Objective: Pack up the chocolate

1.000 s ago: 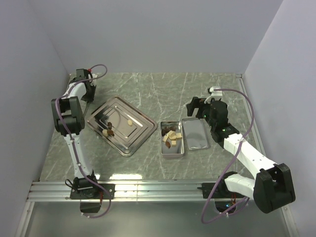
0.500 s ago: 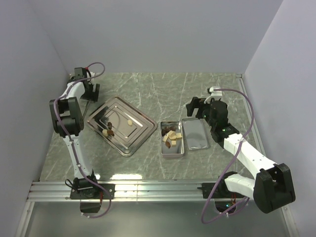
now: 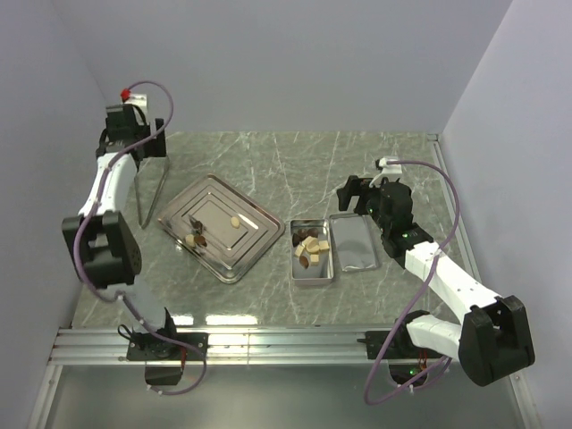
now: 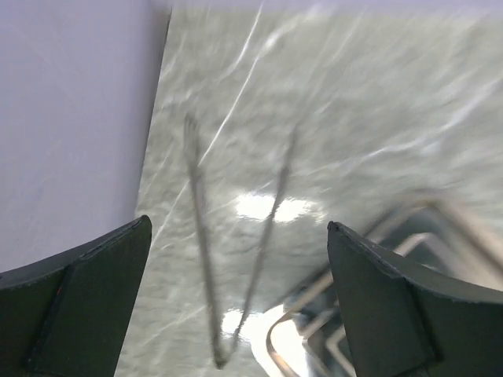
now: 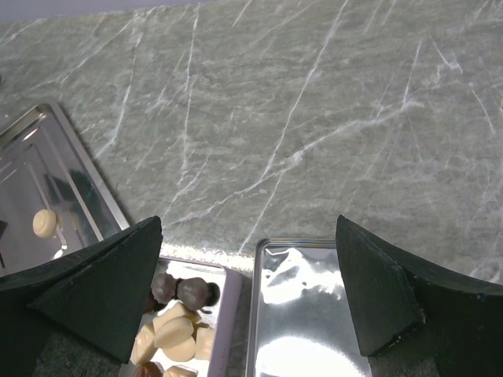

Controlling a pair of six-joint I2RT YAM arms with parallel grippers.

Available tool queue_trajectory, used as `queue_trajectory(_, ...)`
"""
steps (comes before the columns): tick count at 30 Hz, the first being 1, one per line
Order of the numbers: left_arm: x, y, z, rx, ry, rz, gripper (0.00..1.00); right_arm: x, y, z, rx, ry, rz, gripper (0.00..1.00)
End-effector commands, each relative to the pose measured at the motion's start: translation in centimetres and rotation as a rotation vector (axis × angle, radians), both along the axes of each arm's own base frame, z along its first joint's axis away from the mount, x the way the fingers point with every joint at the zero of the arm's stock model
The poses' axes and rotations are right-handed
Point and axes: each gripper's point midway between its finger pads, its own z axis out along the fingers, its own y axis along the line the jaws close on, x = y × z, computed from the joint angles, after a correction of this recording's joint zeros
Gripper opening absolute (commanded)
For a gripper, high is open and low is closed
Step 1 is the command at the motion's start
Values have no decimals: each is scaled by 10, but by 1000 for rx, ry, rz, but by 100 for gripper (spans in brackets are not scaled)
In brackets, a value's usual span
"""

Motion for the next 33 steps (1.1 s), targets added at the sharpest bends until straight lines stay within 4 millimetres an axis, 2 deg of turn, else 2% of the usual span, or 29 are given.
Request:
queue_trajectory(1,-4,-28,89,-112,-309,-66,99,7,1,24,11,-55,-1,98)
queue_trajectory(2,-17,-40,108,-162,-375,-76,99,7,0,24,12,-56,-3,98)
queue_trajectory(3,-22,-47,119,-192,-421,-92,98,8,0,25,12,-56,-3,98)
queue_trajectory(4,-24,-58,140,-239,-509,-113,98,8,0,25,11,-55,-6,98)
queue_trajectory(5,-37,-71,150,-263,-551,-131,98,8,-1,25,10,-55,-8,98)
queue_trajectory(7,-46,-88,173,-296,-644,-155,98,9,-4,25,8,-51,-30,97)
queue_trajectory(8,-58,-102,179,-308,-673,-164,98,9,-5,24,5,-48,-40,97)
queue_trajectory(10,-67,-113,189,-347,-736,-161,98,11,-9,23,-1,-38,-58,97)
queue_trajectory(11,-77,-132,181,-378,-733,-192,98,11,-9,22,-3,-36,-62,97)
queue_trajectory(13,-88,-146,178,-452,-757,-208,98,12,-13,21,-8,-25,-87,96)
queue_trajectory(14,-96,-155,170,-471,-767,-206,99,12,-16,19,-12,-19,-106,96)
queue_trajectory(16,-104,-155,164,-490,-790,-142,99,14,-25,15,-26,0,-163,96)
queue_trajectory(17,-113,-167,160,-503,-793,-161,100,15,-28,14,-30,6,-182,96)
queue_trajectory(19,-118,-160,154,-575,-810,-51,99,17,-32,6,-41,40,-208,96)
queue_trajectory(21,-124,-156,139,-649,-780,34,99,20,-36,-3,-56,80,-239,96)
queue_trajectory(23,-130,-164,132,-654,-761,-21,99,22,-41,-10,-67,107,-272,96)
queue_trajectory(25,-137,-173,135,-679,-786,-86,100,23,-43,-24,-79,159,-292,96)
queue_trajectory(26,-143,-178,127,-676,-781,-129,100,25,-47,-28,-79,175,-303,96)
queue_trajectory(28,-152,-196,126,-671,-798,-276,99,26,-49,-43,-70,231,-313,96)
queue_trajectory(30,-154,-204,121,-691,-782,-311,99,27,-56,-58,-61,286,-341,96)
queue_trajectory(33,-149,-214,103,-686,-695,-344,99,26,-61,-73,-39,340,-355,94)
